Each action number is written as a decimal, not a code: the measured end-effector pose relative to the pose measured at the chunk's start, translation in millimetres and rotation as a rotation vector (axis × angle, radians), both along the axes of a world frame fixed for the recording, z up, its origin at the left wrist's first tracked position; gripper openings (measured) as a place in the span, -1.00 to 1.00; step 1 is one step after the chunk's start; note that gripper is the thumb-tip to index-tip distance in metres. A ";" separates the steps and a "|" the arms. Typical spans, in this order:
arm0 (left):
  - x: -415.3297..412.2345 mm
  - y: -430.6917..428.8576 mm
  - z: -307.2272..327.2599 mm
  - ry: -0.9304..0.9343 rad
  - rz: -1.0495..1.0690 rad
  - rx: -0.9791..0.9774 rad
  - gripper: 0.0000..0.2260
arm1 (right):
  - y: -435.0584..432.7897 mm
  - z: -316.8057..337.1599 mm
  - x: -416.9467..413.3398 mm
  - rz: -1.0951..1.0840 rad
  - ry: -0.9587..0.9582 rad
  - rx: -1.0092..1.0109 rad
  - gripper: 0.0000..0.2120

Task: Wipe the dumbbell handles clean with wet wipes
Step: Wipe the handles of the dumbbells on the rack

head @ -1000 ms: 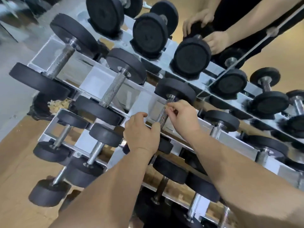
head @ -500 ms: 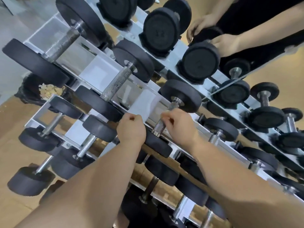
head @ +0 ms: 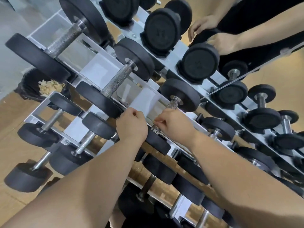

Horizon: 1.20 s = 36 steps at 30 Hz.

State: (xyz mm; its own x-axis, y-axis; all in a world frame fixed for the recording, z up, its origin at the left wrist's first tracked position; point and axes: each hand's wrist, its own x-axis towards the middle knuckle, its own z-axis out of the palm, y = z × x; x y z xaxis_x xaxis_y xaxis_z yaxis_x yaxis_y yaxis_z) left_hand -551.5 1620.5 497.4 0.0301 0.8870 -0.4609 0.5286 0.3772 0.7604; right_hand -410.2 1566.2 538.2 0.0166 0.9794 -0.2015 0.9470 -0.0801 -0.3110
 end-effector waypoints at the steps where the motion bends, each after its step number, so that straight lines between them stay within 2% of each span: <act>1: 0.4 -3.3 3.0 0.009 -0.016 0.040 -0.84 | 0.9 1.7 0.9 0.043 -0.005 -0.025 -0.89; 4: 5.7 -16.6 12.8 0.018 -0.102 0.064 -0.79 | 12.8 0.2 18.4 0.035 -0.125 0.009 -0.84; 7: 6.7 -27.8 14.7 0.049 -0.178 0.094 -0.73 | 19.2 -2.7 30.1 -0.140 -0.215 0.069 -0.76; 10: 5.6 -26.9 13.4 0.054 -0.213 0.136 -0.71 | 10.0 -6.3 13.5 -0.231 -0.224 0.138 -0.77; 13: 4.6 -26.0 15.0 0.049 -0.239 0.137 -0.67 | -2.1 -5.2 -2.2 -0.122 -0.092 0.086 -0.85; 16: 4.7 -26.1 16.1 0.061 -0.242 0.118 -0.61 | 4.0 -1.7 4.3 -0.026 -0.145 0.028 -0.83; 21: 5.0 -25.7 16.1 0.073 -0.259 0.108 -0.58 | 19.8 -4.0 20.8 -0.316 -0.282 0.161 -0.77; 23: 4.9 -26.0 14.1 0.064 -0.262 0.119 -0.58 | 10.5 -8.0 11.6 -0.335 -0.208 0.164 -0.80; 26: 4.9 -25.9 11.5 0.048 -0.251 0.140 -0.61 | -10.1 -11.4 -1.0 -0.130 0.015 0.100 -0.83; 28: 5.0 -26.9 11.7 0.042 -0.245 0.149 -0.62 | -10.8 -13.0 6.2 -0.056 0.066 0.097 -0.78; 30: 5.0 -27.8 13.2 0.044 -0.248 0.149 -0.63 | -1.9 -16.0 19.9 -0.108 0.026 0.164 -0.74; 32: 4.9 -28.3 14.5 0.051 -0.250 0.154 -0.63 | 6.0 -15.9 30.6 -0.263 -0.020 0.243 -0.79; 34: 5.3 -28.9 15.4 0.061 -0.257 0.159 -0.64 | 4.8 -17.8 30.5 -0.401 0.013 0.293 -0.83; 36: 5.5 -28.7 15.6 0.061 -0.257 0.167 -0.65 | -4.4 -22.7 19.9 -0.431 0.085 0.301 -0.85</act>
